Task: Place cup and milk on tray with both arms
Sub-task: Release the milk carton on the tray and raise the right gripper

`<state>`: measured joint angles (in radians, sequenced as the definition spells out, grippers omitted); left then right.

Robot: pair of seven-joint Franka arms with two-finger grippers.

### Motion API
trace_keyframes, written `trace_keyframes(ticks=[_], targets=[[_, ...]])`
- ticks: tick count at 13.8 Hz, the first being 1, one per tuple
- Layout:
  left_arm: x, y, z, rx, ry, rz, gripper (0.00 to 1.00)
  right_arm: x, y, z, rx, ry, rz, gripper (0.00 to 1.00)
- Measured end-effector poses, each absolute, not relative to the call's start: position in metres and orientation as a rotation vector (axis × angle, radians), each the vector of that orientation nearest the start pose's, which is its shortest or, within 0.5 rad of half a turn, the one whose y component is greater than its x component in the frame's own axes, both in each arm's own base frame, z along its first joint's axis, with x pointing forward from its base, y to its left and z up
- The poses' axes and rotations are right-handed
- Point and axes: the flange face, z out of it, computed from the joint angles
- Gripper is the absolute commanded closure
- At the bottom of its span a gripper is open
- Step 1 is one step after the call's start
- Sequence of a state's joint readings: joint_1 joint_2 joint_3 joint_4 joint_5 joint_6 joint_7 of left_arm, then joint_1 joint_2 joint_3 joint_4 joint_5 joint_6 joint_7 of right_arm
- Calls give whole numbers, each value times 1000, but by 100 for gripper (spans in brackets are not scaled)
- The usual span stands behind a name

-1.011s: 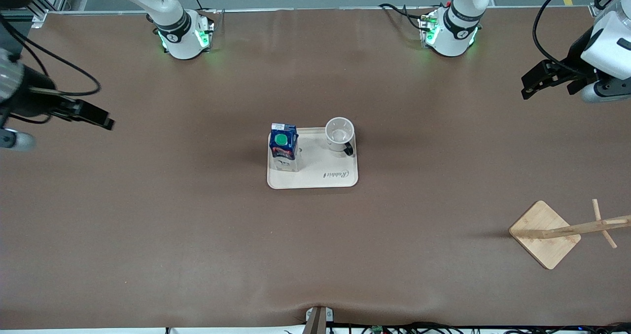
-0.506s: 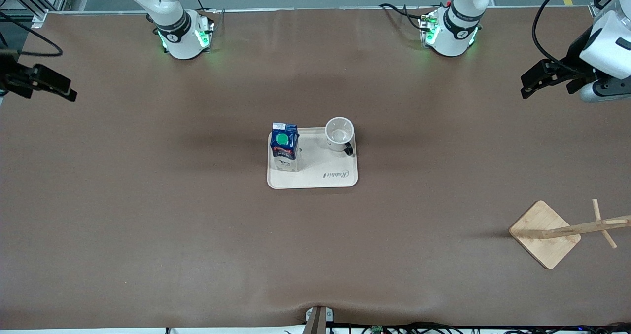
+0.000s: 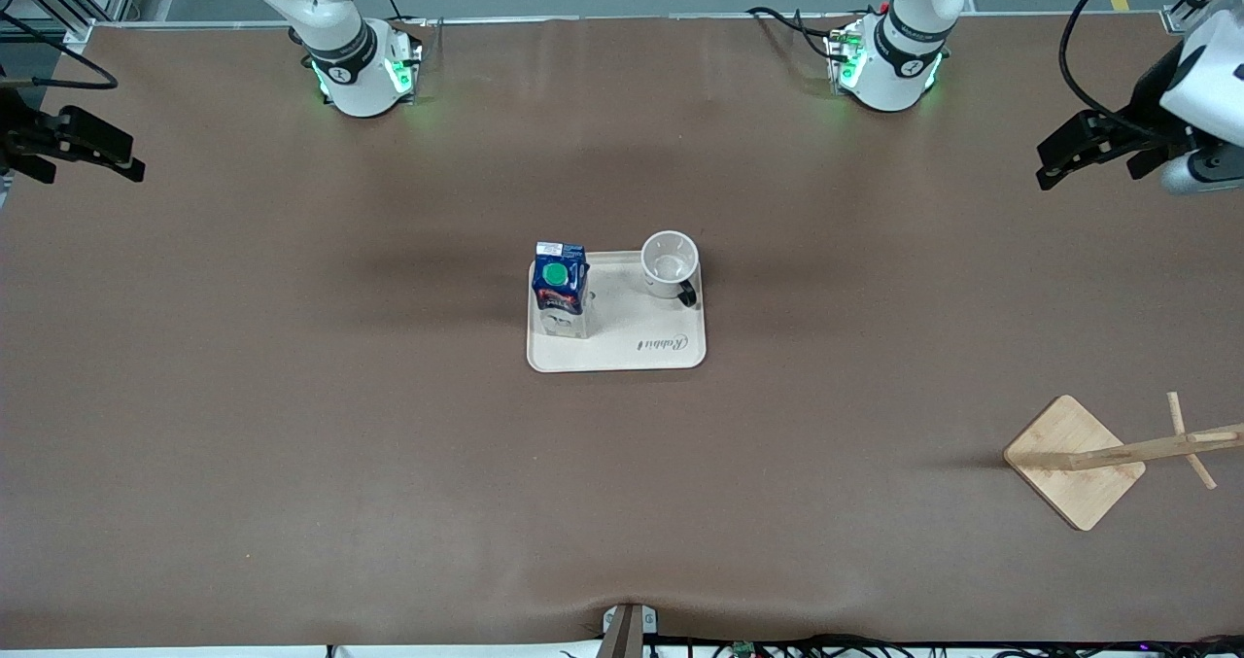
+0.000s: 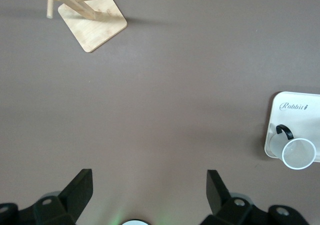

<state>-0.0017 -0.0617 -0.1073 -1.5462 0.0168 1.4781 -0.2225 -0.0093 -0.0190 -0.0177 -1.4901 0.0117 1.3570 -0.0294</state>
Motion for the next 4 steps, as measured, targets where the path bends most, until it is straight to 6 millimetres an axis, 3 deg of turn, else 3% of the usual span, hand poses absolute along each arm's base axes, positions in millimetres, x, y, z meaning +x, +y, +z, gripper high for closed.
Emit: trace_keyframes(ticks=[4], targets=[[523, -52, 662, -3084, -189, 0, 0, 525, -13, 660, -3128, -11, 136, 0]])
